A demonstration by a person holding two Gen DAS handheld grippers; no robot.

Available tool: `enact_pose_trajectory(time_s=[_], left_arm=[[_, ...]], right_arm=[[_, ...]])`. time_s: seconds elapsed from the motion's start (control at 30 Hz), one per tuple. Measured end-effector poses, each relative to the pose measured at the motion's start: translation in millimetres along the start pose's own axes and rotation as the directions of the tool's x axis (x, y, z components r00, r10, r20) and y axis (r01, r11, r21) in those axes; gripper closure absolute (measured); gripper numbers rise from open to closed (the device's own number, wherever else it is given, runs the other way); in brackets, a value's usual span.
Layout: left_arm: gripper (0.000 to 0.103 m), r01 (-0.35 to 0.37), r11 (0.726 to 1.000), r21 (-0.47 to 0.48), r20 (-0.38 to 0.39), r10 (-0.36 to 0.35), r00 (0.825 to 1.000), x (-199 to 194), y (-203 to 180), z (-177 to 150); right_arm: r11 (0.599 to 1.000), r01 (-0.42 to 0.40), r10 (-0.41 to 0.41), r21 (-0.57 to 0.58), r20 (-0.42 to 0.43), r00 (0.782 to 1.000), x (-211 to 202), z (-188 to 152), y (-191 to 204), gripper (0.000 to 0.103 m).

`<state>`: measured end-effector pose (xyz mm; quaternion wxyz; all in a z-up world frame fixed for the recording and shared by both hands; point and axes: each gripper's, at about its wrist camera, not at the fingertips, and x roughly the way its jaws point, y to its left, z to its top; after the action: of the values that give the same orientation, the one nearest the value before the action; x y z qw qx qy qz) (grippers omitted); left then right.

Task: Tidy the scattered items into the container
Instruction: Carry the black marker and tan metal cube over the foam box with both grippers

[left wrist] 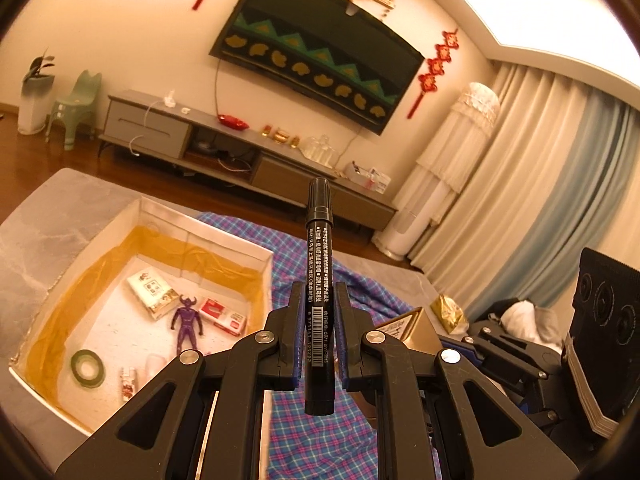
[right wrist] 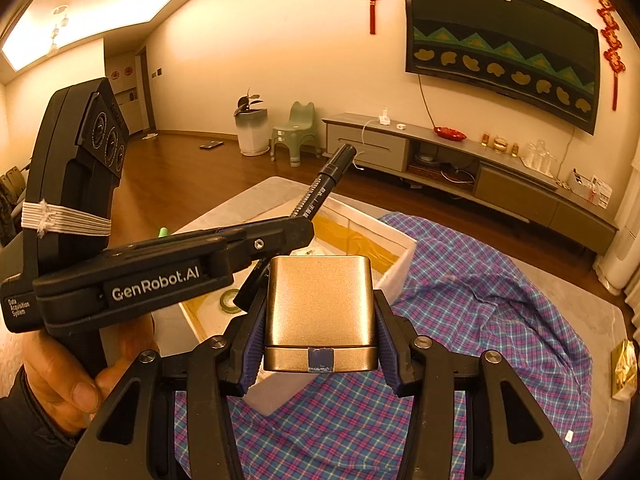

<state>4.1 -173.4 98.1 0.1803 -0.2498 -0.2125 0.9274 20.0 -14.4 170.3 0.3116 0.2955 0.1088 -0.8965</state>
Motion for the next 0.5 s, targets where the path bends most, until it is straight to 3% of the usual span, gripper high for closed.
enact_pose_trajectory(time_s=[0.5], left_arm=[[0.089, -0.082, 0.994, -0.071, 0.015, 0.084, 0.996, -9, 48, 8]], right_arm=[[0.997, -0.067, 0.066, -0.047, -0.013, 0.998, 33, 12, 17, 0.053]])
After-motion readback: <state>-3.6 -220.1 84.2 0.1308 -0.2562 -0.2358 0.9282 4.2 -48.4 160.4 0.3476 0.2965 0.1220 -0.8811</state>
